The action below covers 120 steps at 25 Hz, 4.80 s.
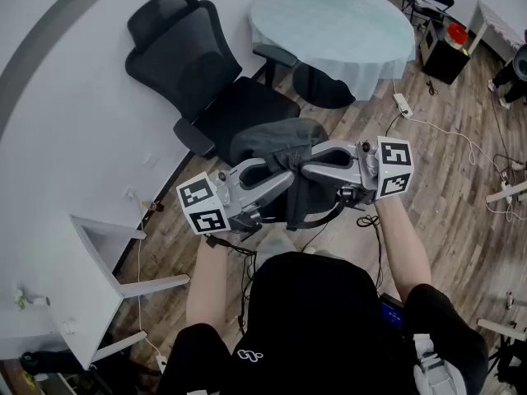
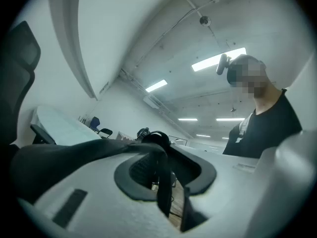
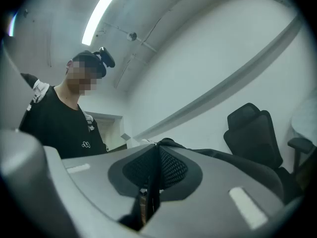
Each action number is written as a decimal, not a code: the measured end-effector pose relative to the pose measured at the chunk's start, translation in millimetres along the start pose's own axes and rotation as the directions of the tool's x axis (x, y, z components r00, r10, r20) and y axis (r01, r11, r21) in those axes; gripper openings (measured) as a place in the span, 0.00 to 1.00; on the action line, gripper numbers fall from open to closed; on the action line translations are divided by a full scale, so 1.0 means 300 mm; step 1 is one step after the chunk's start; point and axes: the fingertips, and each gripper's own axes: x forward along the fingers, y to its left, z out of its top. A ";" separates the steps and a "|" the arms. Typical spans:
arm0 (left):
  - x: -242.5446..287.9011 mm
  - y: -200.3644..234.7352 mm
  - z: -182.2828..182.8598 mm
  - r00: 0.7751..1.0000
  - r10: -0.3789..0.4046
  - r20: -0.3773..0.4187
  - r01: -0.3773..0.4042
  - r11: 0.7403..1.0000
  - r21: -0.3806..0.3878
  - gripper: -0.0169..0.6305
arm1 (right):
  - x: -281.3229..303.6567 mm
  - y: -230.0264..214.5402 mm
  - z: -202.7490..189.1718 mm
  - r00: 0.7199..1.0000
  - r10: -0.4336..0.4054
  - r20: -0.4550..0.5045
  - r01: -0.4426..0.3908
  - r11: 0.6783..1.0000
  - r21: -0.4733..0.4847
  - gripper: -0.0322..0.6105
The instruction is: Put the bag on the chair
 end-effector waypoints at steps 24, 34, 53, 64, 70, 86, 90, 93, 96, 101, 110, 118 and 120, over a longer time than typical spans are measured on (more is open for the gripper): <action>-0.004 0.095 -0.010 0.994 0.099 -0.034 -0.098 0.995 0.028 0.16 | 0.000 -0.094 -0.019 1.000 0.010 -0.002 -0.010 0.999 -0.044 0.11; -0.038 0.601 0.100 0.995 0.091 -0.035 -0.092 0.995 -0.034 0.16 | 0.053 -0.613 0.007 1.000 -0.019 -0.021 0.019 1.000 0.013 0.11; -0.195 1.608 0.332 0.986 0.044 -0.160 -0.075 0.977 -0.198 0.17 | 0.241 -1.653 0.034 0.999 -0.051 0.012 0.046 0.963 0.265 0.11; -0.250 1.862 0.405 0.982 0.108 -0.157 -0.143 0.961 -0.237 0.17 | 0.310 -1.919 0.047 0.997 -0.065 -0.030 0.071 0.939 0.338 0.11; -0.254 1.991 0.348 0.974 0.085 -0.208 -0.141 0.951 -0.275 0.18 | 0.288 -2.037 -0.018 0.987 -0.146 -0.062 0.158 0.907 0.391 0.11; -0.163 2.574 0.285 0.935 0.242 -0.259 -0.339 0.821 -0.459 0.21 | 0.114 -2.598 -0.114 0.784 -0.615 -0.090 0.551 0.621 0.558 0.10; -0.181 2.650 0.224 0.866 0.391 -0.311 -0.493 0.770 -0.404 0.27 | 0.068 -2.662 -0.183 0.666 -0.722 -0.187 0.687 0.495 0.532 0.13; -0.214 2.615 0.212 0.867 0.411 -0.283 -0.496 0.769 -0.403 0.36 | 0.094 -2.615 -0.191 0.690 -0.691 -0.216 0.687 0.530 0.497 0.15; -0.272 2.565 0.192 0.855 0.440 -0.276 -0.518 0.762 -0.390 0.41 | 0.128 -2.560 -0.219 0.720 -0.637 -0.276 0.685 0.589 0.428 0.21; -0.383 2.493 0.209 0.802 0.572 -0.174 -0.586 0.695 -0.416 0.41 | 0.168 -2.483 -0.266 0.731 -0.586 -0.350 0.682 0.638 0.357 0.29; -0.472 2.411 0.302 0.661 0.738 -0.140 -0.744 0.619 -0.250 0.33 | 0.190 -2.413 -0.253 0.705 -0.613 -0.357 0.707 0.644 0.292 0.34; -0.427 2.360 0.648 0.595 0.799 0.093 -0.783 0.601 -0.158 0.02 | 0.241 -2.465 0.088 0.670 -0.733 -0.123 0.740 0.645 0.189 0.08; -0.407 2.347 0.751 0.575 0.804 0.151 -0.797 0.592 -0.115 0.01 | 0.265 -2.477 0.202 0.664 -0.747 -0.044 0.742 0.649 0.170 0.03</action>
